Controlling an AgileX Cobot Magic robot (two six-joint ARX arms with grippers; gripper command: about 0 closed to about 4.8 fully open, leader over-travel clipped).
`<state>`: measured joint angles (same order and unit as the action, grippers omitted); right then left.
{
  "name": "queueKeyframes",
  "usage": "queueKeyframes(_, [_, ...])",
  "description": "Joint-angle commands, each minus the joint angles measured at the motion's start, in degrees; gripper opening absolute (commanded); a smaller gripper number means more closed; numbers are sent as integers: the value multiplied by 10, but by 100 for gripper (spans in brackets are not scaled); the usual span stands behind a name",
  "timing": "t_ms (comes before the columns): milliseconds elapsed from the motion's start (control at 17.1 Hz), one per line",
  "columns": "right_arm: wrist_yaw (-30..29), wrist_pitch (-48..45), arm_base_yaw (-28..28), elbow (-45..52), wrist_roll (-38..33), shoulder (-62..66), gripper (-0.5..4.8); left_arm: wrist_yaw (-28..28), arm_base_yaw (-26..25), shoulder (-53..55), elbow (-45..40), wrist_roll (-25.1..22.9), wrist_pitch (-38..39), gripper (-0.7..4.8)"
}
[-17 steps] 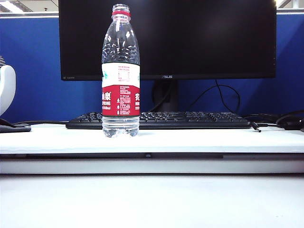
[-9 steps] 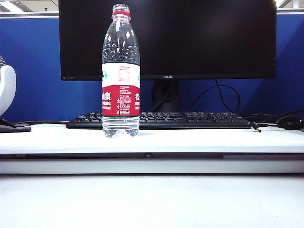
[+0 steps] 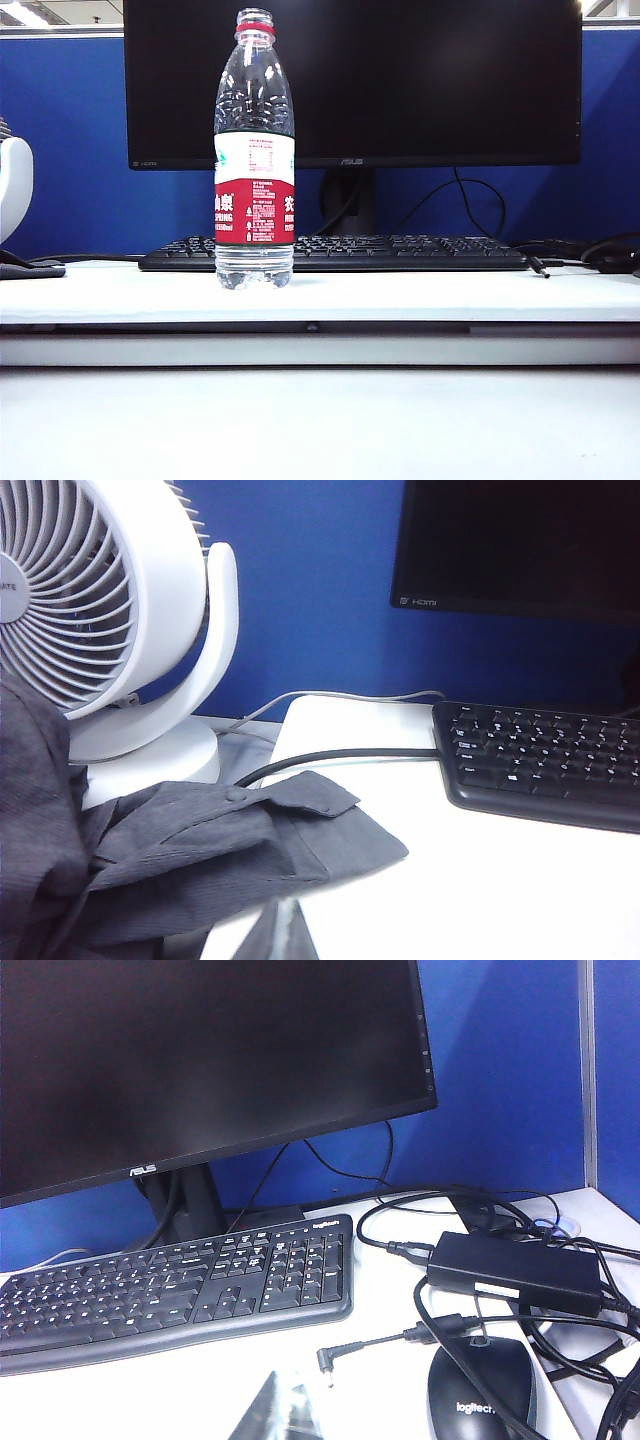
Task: Unscrew the cap from the plastic bottle on the table.
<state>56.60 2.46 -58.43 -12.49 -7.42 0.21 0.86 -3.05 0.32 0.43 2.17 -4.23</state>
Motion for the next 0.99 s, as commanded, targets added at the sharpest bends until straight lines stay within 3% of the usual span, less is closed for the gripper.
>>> queueKeyframes(58, [1,-5,0,-3,2,-1,-1,0,-1,-1,0,-2,-5,-5])
queueKeyframes(175, [1,-5,0,-3,2,-1,-1,0,-1,-1,0,-2,-5,-5])
queueKeyframes(409, [0,21,31,3,80,-1,-1,0,-1,-1,0,-2,-5,-5])
queueKeyframes(584, [-216,-8,242,28,75,-1,-1,0,-1,-1,0,-2,-5,-5])
queueKeyframes(642, [-330,-24,329,36,75,-1,-1,0,-1,-1,0,-2,-5,-5])
queueKeyframes(700, [-506,-42,457,45,74,1,-1,3,-1,-1,0,-2,-5,-5])
queueKeyframes(759, [-551,-42,506,45,73,0,-1,4,-1,-1,0,-2,-5,-5])
queueKeyframes(876, [-574,-43,603,45,44,-1,-1,4,-1,-1,0,-2,-5,-5])
queueKeyframes(992, [-581,-43,640,52,44,-1,-1,4,-1,-1,0,-2,-5,-5])
